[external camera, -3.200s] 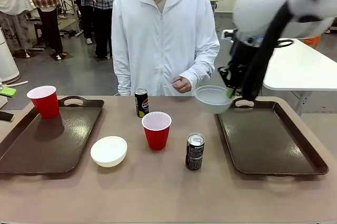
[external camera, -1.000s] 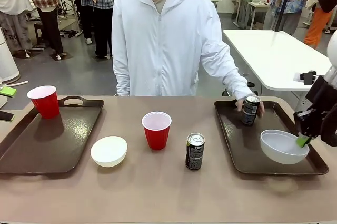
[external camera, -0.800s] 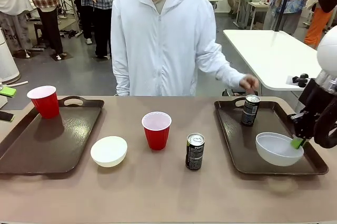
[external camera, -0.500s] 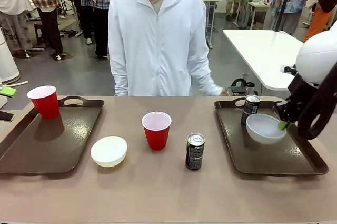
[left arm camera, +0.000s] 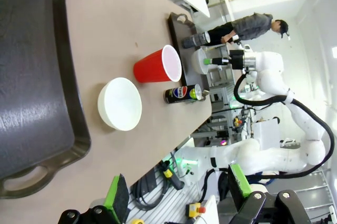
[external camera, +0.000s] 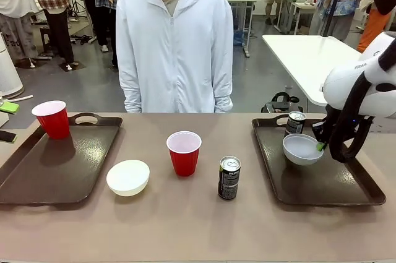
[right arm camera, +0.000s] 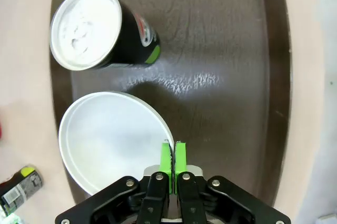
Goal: Prepare tableware on both trays.
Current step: Pick up a Picnic Bowl from the table and place it on a Handle tray.
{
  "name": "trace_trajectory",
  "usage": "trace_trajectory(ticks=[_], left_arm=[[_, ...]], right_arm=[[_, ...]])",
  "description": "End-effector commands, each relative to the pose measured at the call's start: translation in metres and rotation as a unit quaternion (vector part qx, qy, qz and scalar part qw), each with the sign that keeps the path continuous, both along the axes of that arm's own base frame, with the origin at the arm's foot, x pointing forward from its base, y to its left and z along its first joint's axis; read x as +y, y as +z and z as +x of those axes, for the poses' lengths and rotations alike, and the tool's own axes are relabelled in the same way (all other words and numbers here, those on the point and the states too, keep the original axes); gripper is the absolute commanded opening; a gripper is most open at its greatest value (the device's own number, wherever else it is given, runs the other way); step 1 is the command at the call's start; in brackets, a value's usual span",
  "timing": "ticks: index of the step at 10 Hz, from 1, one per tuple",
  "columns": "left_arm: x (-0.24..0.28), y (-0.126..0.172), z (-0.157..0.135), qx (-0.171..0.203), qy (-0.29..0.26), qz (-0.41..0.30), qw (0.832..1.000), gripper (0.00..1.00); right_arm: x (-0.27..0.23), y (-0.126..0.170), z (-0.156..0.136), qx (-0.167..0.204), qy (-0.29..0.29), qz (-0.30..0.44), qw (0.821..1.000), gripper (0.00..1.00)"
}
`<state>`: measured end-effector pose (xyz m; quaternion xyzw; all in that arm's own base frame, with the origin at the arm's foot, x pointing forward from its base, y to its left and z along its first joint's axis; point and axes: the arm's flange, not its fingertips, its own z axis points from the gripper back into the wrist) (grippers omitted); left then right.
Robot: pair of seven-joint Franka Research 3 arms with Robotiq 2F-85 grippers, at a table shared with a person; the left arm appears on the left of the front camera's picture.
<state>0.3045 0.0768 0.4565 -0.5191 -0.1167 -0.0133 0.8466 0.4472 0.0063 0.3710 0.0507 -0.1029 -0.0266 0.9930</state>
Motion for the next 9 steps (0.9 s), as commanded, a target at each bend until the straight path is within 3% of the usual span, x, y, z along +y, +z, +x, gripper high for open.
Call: trace_trajectory(ticks=[1,3,4,5,6,7,8,9], left_arm=[[0.0,-0.001,0.0,-0.013,-0.001,-0.011,1.0,1.0],[0.0,-0.001,0.0,-0.013,-0.001,-0.011,1.0,1.0],[0.0,-0.001,0.0,-0.013,-0.001,-0.011,1.0,1.0],[0.0,-0.001,0.0,-0.013,-0.001,-0.011,1.0,1.0],[0.0,-0.001,0.0,-0.013,-0.001,-0.011,1.0,1.0],[0.0,-0.001,0.0,-0.013,-0.001,-0.011,1.0,1.0],[0.0,-0.001,0.0,-0.013,-0.001,-0.011,1.0,1.0],[0.0,-0.001,0.0,-0.013,-0.001,-0.011,1.0,1.0]], right_arm=[[0.001,-0.007,0.009,-0.008,-0.026,-0.009,1.0,0.03],[0.001,-0.016,0.011,0.01,-0.034,-0.019,0.999,0.03],[-0.001,-0.018,0.014,0.017,-0.036,-0.023,0.999,0.42],[-0.001,-0.017,0.012,0.02,-0.036,-0.023,0.999,0.63],[0.0,-0.01,0.009,0.022,-0.034,-0.02,0.999,1.0],[0.002,0.004,-0.002,0.035,-0.032,-0.018,0.999,0.83],[0.004,0.02,-0.015,0.039,-0.022,-0.02,0.999,1.0],[0.005,0.037,-0.028,0.039,-0.015,-0.022,0.999,1.0]])
